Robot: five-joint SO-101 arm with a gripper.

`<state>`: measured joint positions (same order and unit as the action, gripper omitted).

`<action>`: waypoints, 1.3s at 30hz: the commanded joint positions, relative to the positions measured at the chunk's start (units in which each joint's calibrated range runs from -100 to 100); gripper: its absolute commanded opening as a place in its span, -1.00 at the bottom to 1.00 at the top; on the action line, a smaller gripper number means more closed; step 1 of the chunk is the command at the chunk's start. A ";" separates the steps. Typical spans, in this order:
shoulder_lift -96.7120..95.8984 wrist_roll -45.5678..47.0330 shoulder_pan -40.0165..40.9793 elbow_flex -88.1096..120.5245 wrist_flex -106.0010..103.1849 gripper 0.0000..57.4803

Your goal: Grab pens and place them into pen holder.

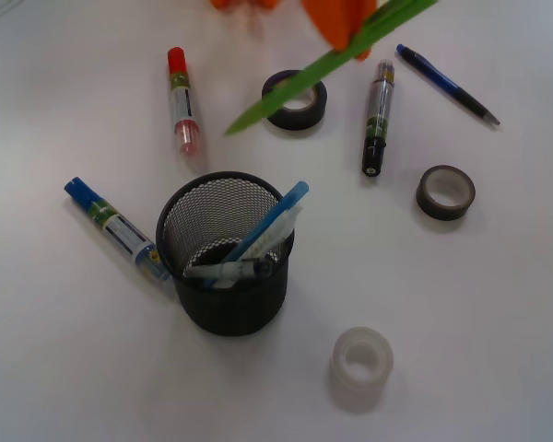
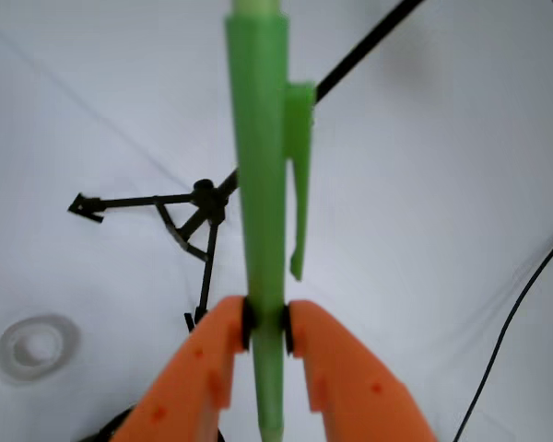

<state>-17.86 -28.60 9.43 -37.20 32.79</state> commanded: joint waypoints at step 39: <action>13.65 -4.44 -2.59 62.20 -64.11 -0.39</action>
<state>-6.79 -36.17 6.92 28.39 -30.71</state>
